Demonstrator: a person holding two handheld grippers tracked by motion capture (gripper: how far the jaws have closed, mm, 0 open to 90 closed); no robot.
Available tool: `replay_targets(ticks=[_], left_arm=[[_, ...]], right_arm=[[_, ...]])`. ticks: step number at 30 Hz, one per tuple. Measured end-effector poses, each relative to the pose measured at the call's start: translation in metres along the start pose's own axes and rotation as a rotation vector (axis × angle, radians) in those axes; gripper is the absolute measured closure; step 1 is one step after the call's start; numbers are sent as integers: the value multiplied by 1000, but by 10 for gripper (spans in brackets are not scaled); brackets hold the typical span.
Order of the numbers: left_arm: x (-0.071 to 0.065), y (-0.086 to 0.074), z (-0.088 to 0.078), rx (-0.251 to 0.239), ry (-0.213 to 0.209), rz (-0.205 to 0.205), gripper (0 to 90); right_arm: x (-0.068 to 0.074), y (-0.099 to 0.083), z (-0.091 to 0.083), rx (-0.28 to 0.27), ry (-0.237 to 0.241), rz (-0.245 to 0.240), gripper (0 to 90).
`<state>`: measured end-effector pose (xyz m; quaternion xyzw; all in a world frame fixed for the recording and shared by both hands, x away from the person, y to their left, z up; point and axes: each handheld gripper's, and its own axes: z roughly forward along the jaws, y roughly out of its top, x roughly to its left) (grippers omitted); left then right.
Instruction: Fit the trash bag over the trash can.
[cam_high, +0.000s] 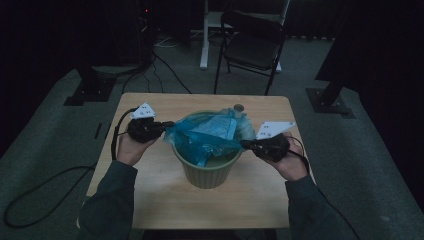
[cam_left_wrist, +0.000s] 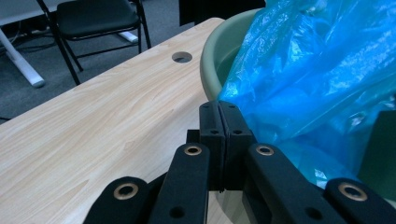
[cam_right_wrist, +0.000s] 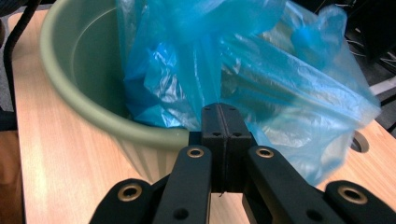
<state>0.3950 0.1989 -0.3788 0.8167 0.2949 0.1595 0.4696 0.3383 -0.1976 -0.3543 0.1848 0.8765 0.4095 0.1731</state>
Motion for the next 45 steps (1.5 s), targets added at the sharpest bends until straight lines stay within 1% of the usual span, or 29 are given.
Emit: replay_targets(ticks=[2, 4, 6, 7, 8, 10, 15, 21, 26, 27, 30, 36, 45], left_arm=[[0, -2, -1, -5, -5, -5, 895], [0, -4, -2, -13, -11, -11, 895], [-1, -7, -2, -16, -15, -17, 895], [-1, -7, -2, -16, -15, -17, 895], [-1, -9, -1, -18, -23, -24, 895], [-1, -11, -1, -19, -25, -27, 894], [-2, -15, -3, -22, -36, -34, 894], [-2, -22, -4, -31, -62, -55, 888], [-2, -24, -4, -31, -67, -60, 884], [-2, -25, -4, -31, -67, -60, 884], [-3, -26, -4, -30, -68, -58, 883], [-5, -29, -7, -36, -81, -66, 881], [-9, -37, -10, -21, -92, -57, 879]], right_arm=[[1, -2, -3, -1, -6, 0, 900], [3, -9, -9, -6, 4, 12, 900], [5, -12, -9, -9, 20, 19, 900], [5, -12, -9, -9, 20, 19, 900], [6, -14, -9, -8, 26, 21, 900], [11, -18, -6, 5, 40, 16, 900], [16, -24, -2, 7, 67, 24, 900], [18, -27, 1, 0, 107, 39, 900], [19, -29, 2, -5, 128, 40, 900], [20, -30, 4, 0, 146, 41, 900], [22, -31, 7, 1, 158, 39, 900], [23, -31, 8, 0, 164, 41, 900], [26, -32, 11, 5, 183, 32, 900]])
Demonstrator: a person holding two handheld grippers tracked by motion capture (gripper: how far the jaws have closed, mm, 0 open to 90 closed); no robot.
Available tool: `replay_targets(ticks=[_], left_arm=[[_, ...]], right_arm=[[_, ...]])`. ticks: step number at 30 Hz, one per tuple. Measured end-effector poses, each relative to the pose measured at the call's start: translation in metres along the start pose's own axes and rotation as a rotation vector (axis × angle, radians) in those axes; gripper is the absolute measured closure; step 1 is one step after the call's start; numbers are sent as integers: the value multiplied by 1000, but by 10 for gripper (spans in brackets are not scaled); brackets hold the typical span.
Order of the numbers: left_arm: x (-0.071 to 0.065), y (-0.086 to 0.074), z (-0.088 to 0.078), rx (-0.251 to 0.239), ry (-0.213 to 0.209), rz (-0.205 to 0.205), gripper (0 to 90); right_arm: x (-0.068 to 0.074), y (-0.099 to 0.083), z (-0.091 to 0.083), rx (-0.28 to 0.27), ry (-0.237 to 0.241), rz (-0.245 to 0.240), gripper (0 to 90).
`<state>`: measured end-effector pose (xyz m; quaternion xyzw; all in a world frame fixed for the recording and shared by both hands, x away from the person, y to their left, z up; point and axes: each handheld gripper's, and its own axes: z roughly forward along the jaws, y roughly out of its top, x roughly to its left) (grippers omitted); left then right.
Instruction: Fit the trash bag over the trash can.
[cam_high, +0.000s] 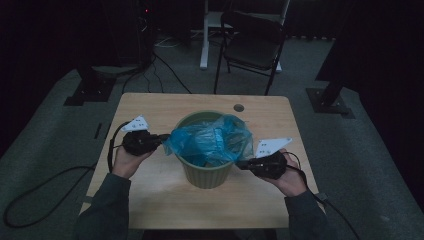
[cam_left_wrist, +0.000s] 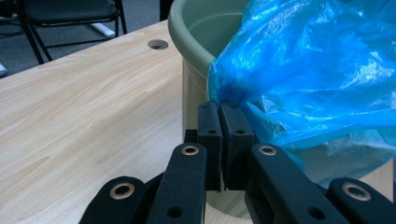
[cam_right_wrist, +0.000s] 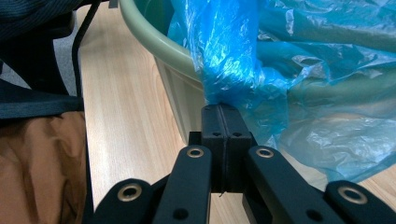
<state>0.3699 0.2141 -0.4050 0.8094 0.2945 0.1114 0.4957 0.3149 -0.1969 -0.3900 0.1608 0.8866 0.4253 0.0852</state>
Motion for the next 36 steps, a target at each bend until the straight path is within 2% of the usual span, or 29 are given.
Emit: replay_targets(ticks=[6, 12, 17, 28, 36], left_arm=[[-2, -8, -1, 26, 9, 6, 880], [1, -14, -3, 29, 13, -15, 881], [1, -9, -17, -25, 33, -20, 848], [-1, 2, -33, -81, 66, -12, 774], [-10, 13, -38, -118, 59, 15, 730]], right_arm=[[2, 0, 2, 1, 11, -3, 900], [4, 1, 5, 1, 18, -11, 900], [5, 2, 5, 2, 16, -18, 900], [4, 2, 3, 0, 11, -17, 900], [4, 3, 3, 0, 8, -19, 900]])
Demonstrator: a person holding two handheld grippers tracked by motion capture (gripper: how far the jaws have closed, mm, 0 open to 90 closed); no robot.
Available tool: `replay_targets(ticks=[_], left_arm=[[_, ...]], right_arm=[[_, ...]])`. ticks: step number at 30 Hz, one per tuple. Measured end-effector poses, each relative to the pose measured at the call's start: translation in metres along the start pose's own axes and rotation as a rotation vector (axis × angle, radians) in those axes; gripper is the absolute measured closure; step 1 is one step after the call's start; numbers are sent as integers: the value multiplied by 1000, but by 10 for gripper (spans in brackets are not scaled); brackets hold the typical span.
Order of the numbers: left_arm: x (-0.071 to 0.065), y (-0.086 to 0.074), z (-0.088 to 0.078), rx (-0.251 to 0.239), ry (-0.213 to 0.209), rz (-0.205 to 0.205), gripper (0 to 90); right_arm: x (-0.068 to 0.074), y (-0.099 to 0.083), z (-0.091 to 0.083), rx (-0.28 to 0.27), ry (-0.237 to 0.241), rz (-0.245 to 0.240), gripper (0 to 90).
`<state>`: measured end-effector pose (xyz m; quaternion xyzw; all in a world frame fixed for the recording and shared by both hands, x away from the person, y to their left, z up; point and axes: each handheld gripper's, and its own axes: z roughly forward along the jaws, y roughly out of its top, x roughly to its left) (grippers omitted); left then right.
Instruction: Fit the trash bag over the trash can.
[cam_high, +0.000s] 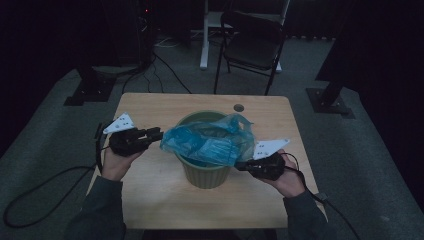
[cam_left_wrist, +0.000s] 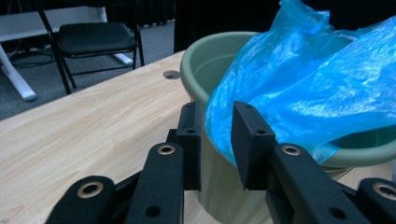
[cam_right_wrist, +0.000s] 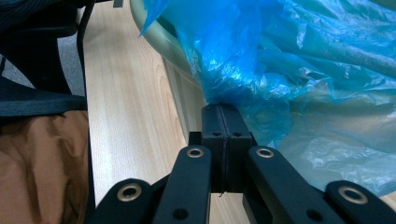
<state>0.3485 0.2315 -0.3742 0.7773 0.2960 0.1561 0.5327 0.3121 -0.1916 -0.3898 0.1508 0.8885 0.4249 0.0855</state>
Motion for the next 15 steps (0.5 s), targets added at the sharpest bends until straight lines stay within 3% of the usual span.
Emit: replay_targets(ticks=[15], left_arm=[[-9, 15, 13, -4, -37, 37, 632]], right_arm=[[0, 0, 0, 2, 0, -3, 900]])
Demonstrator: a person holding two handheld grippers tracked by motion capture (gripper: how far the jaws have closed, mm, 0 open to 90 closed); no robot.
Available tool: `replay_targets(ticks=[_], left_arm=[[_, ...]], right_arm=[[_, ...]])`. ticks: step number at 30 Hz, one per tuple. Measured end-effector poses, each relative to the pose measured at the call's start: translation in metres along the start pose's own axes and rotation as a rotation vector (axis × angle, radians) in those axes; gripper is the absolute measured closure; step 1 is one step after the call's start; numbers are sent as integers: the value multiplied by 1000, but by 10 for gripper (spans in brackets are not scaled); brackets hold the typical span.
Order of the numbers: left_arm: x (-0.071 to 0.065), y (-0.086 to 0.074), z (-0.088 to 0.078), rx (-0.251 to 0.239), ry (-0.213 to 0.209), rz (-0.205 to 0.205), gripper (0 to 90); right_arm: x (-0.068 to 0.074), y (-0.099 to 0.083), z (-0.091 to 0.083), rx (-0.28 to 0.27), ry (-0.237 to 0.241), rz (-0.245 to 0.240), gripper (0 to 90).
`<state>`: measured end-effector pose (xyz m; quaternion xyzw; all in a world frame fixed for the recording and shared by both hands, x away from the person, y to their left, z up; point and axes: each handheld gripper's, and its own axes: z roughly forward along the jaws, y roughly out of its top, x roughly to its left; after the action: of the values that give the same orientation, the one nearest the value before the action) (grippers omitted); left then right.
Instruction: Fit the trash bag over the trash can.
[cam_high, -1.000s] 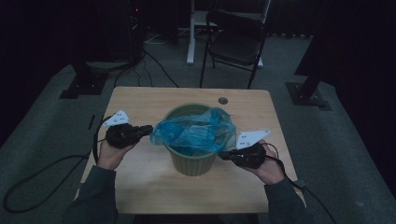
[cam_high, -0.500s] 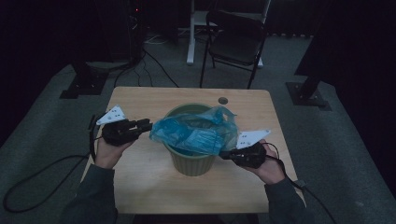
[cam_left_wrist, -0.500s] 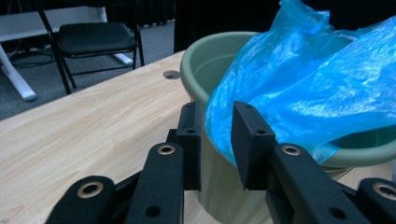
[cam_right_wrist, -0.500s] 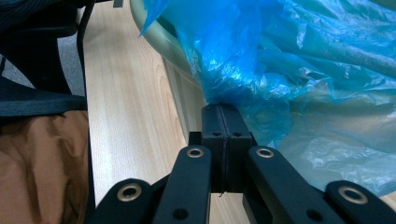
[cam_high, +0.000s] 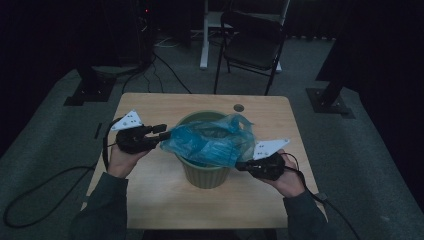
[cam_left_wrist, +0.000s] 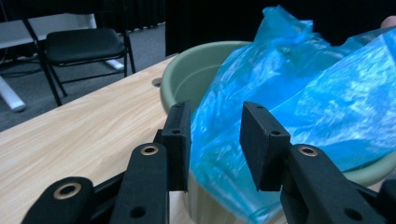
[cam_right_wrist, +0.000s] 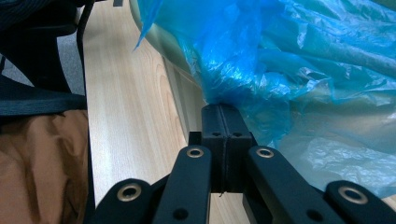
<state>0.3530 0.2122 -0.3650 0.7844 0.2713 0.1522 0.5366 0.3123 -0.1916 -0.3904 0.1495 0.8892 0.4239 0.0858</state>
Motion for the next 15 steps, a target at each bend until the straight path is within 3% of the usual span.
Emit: replay_targets(ticks=[15], left_arm=[[-10, 10, 17, 8, -46, 49, 579]], right_arm=[[0, 0, 1, 0, 3, 2, 900]])
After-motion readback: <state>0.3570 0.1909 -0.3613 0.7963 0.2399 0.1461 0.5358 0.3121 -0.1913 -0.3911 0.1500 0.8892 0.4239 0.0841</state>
